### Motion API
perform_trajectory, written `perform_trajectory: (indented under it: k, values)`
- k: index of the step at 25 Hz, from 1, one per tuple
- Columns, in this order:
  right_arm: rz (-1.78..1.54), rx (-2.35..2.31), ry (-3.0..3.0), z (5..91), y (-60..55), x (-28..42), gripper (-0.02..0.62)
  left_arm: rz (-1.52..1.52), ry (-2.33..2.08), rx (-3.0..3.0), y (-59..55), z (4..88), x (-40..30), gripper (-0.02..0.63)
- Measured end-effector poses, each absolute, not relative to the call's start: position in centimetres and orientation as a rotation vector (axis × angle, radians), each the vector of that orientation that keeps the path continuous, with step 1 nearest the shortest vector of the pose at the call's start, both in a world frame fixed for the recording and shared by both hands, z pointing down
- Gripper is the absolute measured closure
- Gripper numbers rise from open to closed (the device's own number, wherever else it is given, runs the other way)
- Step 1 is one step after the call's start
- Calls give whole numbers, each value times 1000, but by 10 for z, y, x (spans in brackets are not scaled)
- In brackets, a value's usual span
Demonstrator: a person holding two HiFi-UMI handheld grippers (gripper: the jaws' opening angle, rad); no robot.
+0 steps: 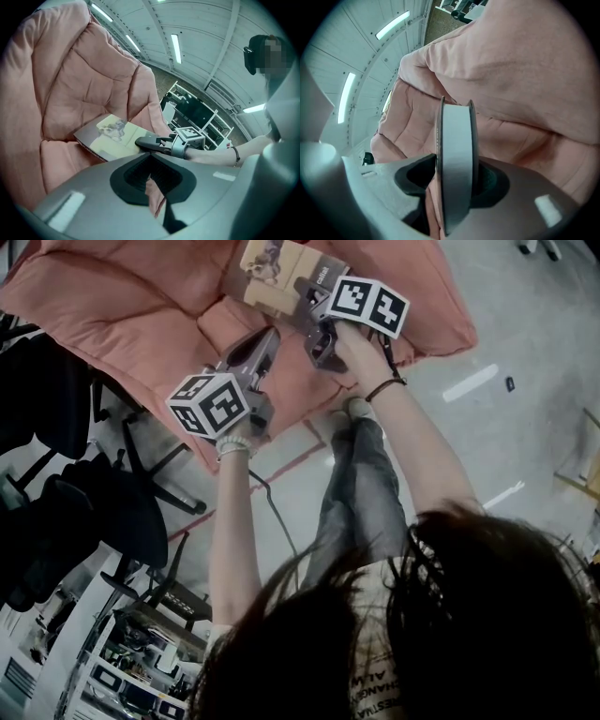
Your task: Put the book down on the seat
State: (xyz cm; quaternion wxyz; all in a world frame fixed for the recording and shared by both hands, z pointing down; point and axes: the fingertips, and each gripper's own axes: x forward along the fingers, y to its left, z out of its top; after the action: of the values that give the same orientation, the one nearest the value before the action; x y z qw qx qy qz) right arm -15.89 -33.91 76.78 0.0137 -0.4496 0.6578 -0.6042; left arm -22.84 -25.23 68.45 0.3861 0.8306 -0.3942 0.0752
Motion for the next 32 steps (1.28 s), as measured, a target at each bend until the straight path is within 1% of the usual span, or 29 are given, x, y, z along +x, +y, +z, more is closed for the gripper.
perform_trajectory:
  k: [6, 11, 28, 32]
  values:
    - [-1916, -1588, 2042, 780, -323, -135, 353, 188, -998, 2118, -247, 678, -217, 606]
    - [-1954, -1644, 2009, 795, -316, -128, 342, 187, -999, 2114, -247, 683, -219, 606]
    - [-2015, -1702, 1938, 798, -299, -104, 341, 188, -989, 2102, -244, 679, -200, 606]
    - [-2026, -1633, 1941, 789, -297, -102, 341, 183, -985, 2100, -242, 675, -189, 606]
